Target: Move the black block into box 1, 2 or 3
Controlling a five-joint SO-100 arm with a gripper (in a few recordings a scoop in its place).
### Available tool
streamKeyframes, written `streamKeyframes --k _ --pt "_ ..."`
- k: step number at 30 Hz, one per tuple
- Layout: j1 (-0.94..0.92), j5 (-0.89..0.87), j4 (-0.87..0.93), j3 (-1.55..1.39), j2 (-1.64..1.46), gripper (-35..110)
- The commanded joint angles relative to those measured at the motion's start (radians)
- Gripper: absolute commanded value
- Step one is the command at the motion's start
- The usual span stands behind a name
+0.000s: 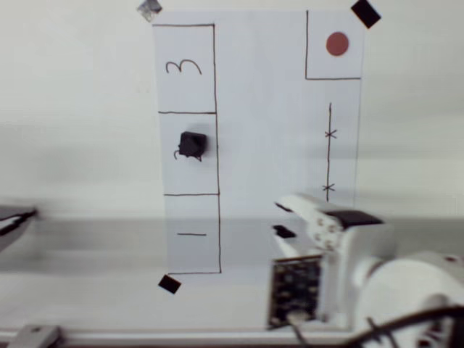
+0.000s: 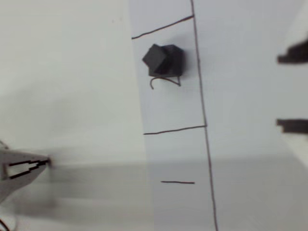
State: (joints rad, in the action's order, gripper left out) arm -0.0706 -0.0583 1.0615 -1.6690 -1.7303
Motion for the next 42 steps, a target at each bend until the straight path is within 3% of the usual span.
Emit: streamKeyframes --k 1,22,35,42 --pt "0.012 0.014 -0.005 -0.222 -0.261 2" --pt "0.1 0.063 0.002 -1.026 -1.189 0" --pt "0.08 0.133 0.002 -1.305 -1.499 0" --pt "0.077 0.172 -0.003 -1.402 -1.5 0"
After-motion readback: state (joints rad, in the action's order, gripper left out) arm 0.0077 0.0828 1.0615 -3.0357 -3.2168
